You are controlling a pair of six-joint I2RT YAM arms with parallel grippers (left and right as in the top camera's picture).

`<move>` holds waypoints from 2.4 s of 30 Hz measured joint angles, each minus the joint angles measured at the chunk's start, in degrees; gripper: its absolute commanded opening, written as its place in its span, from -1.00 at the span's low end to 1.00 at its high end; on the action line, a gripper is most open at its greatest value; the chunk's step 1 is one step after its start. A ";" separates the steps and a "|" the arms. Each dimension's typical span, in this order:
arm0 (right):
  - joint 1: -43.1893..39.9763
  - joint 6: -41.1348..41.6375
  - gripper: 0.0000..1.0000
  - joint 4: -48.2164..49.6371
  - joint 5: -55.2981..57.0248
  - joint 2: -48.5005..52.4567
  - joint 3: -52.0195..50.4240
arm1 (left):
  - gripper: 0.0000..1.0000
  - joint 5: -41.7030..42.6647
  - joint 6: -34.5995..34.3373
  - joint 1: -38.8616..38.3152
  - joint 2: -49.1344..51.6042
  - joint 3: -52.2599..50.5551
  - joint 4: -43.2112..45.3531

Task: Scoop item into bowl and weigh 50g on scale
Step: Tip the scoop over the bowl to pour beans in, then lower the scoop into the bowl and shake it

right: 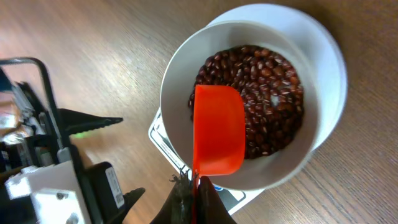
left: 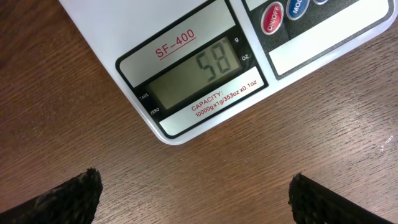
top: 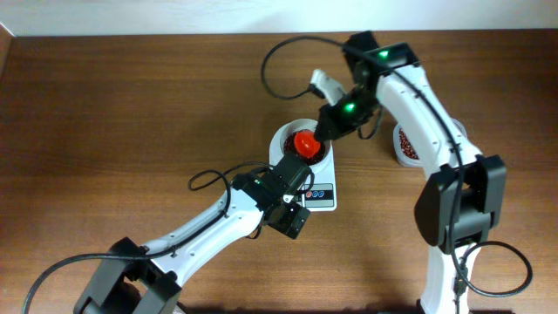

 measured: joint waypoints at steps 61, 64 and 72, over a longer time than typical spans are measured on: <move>10.23 -0.37 -0.92 11.63 27.45 -2.73 -5.38 | 0.97 -0.13 0.00 0.00 0.00 0.00 0.00; 10.29 -0.17 -0.92 11.34 23.96 -2.73 -6.01 | 0.97 -0.13 0.00 0.00 0.00 0.00 0.00; 9.11 1.62 -0.92 10.34 13.00 -2.73 -6.80 | 0.97 -0.13 0.00 0.00 0.00 0.00 0.00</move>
